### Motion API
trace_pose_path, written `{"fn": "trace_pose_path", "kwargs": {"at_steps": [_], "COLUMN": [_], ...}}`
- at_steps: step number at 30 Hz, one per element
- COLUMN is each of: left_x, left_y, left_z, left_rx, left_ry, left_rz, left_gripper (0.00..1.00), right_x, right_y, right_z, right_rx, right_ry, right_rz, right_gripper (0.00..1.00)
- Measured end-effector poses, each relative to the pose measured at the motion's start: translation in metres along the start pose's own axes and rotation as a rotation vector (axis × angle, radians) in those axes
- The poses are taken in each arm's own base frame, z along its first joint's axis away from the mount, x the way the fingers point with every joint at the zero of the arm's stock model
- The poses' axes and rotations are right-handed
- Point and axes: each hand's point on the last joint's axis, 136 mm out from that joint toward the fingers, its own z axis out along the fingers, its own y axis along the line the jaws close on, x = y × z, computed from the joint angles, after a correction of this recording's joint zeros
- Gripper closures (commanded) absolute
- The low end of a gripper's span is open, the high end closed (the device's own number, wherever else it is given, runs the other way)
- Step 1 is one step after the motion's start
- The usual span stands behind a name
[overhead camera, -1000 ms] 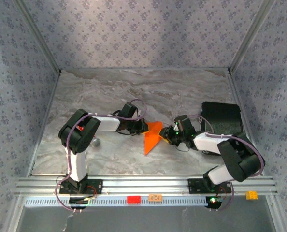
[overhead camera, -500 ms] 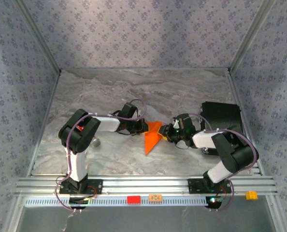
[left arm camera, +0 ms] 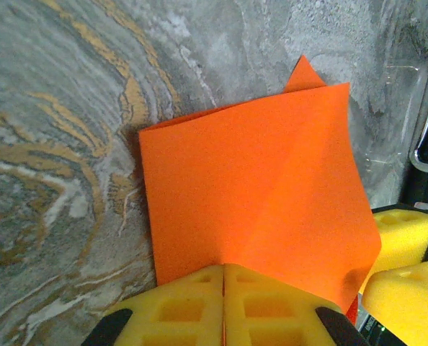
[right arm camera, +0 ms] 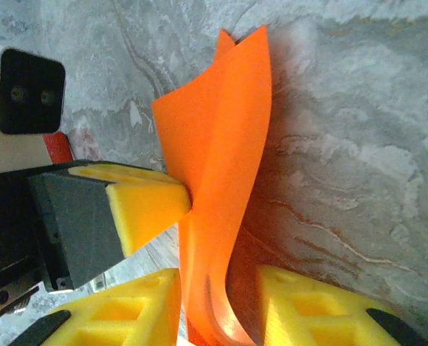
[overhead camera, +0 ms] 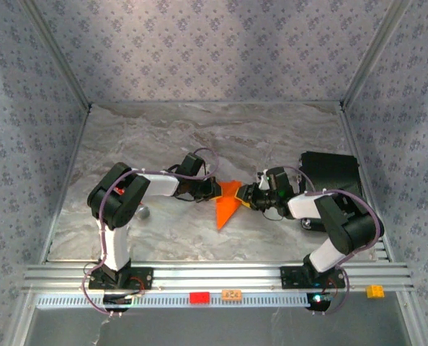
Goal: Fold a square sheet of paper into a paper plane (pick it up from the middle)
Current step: Fold the wing for the fifth time at the center of the table.
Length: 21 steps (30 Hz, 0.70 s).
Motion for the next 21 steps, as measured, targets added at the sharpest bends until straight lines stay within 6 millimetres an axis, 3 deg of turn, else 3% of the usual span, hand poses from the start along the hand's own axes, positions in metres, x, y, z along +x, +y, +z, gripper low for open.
{"fn": "trace_pose_path", "kwargs": {"at_steps": [9,21], "left_x": [0.000,0.000], "left_y": [0.000,0.000], "left_z": [0.000,0.000], "left_rx": [0.000,0.000], "left_ry": [0.000,0.000], "left_rz": [0.000,0.000], "left_gripper": [0.93,0.93], "right_x": [-0.003,0.008], "right_y": [0.016,0.011], "right_z": [0.000,-0.001], "right_rx": [-0.050,-0.032], "right_ry": [0.032,0.103], "right_rz": [-0.089,-0.143], "right_gripper": [0.62,0.59]}}
